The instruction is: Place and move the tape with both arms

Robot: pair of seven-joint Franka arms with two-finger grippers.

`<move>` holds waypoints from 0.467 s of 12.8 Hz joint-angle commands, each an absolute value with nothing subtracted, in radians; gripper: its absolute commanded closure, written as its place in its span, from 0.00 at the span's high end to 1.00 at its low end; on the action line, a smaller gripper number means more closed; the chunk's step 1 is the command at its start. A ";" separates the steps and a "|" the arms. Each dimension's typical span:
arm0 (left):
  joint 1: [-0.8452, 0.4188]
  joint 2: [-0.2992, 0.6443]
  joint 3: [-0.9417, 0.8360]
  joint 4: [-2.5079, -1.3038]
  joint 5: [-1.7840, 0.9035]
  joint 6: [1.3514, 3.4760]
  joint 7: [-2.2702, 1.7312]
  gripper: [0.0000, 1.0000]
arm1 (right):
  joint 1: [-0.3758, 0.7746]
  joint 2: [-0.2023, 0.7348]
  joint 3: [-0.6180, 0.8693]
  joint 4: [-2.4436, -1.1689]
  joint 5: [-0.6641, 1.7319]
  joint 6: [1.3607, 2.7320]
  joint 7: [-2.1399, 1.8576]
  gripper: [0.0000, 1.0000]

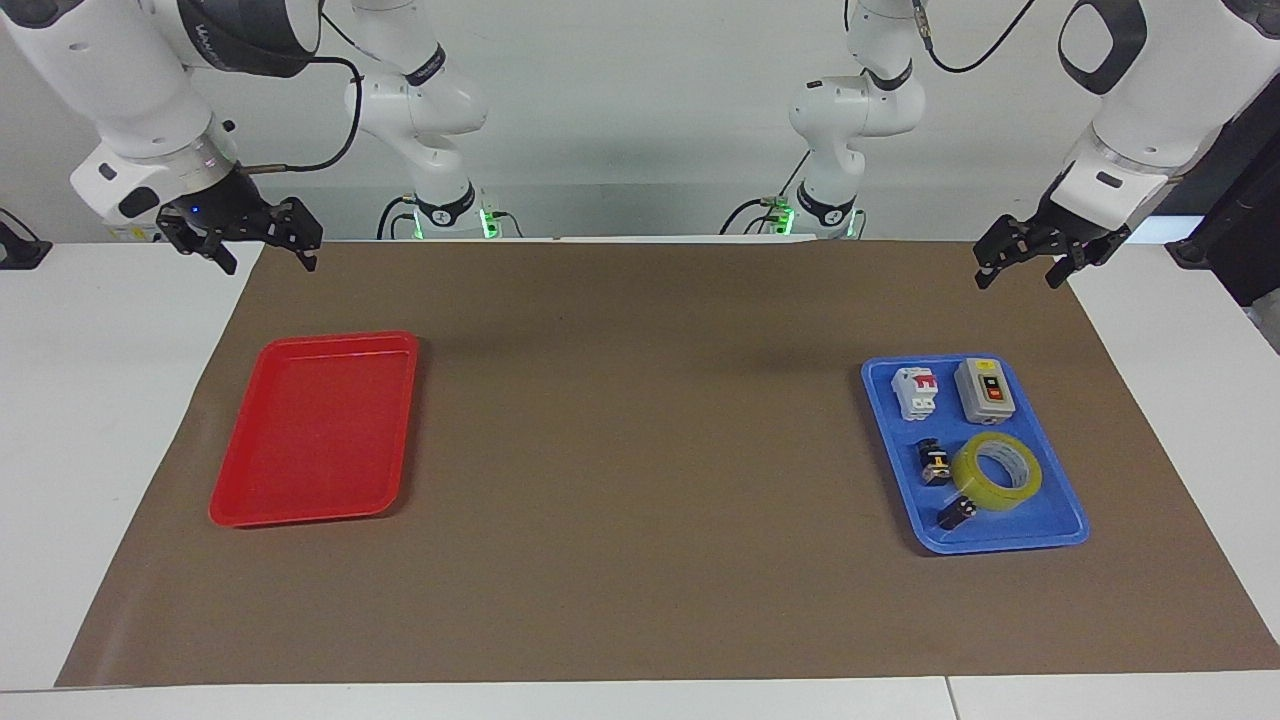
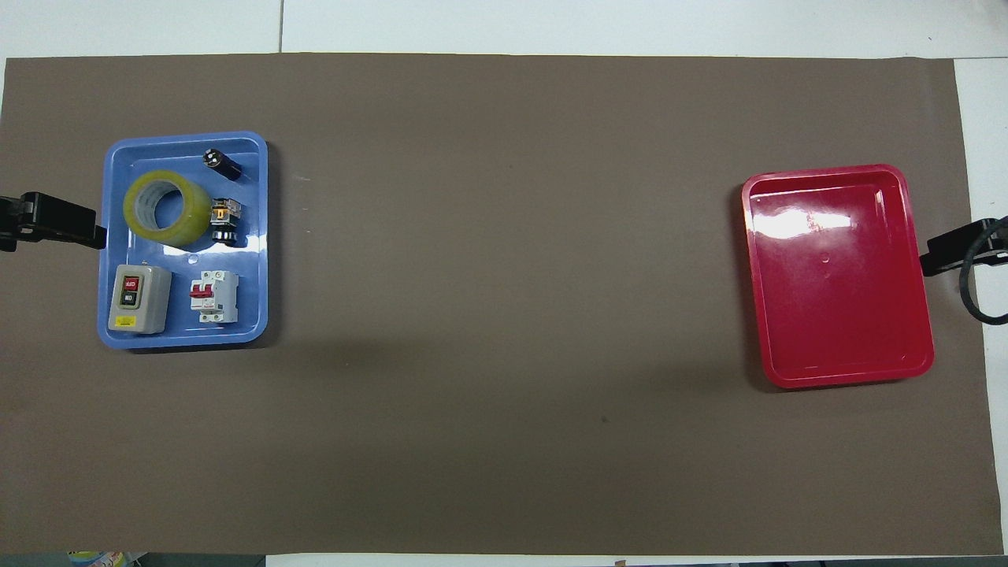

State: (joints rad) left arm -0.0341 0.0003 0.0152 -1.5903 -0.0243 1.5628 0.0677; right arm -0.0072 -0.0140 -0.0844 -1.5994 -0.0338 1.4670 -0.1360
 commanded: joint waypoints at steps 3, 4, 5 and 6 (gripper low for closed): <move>-0.037 -0.023 0.015 -1.611 -0.006 1.554 0.100 1.00 | -0.020 -0.034 -0.078 -1.623 -0.028 1.490 -0.158 1.00; -0.038 -0.023 0.015 -1.611 -0.006 1.552 0.097 1.00 | -0.020 -0.034 -0.078 -1.623 -0.028 1.489 -0.160 1.00; -0.038 -0.025 0.014 -1.611 -0.006 1.549 0.095 1.00 | -0.018 -0.034 -0.078 -1.624 -0.028 1.489 -0.158 1.00; -0.035 -0.031 0.012 -1.611 -0.006 1.549 0.092 1.00 | -0.018 -0.034 -0.078 -1.624 -0.028 1.489 -0.158 1.00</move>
State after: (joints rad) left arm -0.0341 -0.0002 0.0145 -1.5903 -0.0243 1.5620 0.0829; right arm -0.0074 -0.0140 -0.0846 -1.5994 -0.0338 1.4710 -0.1360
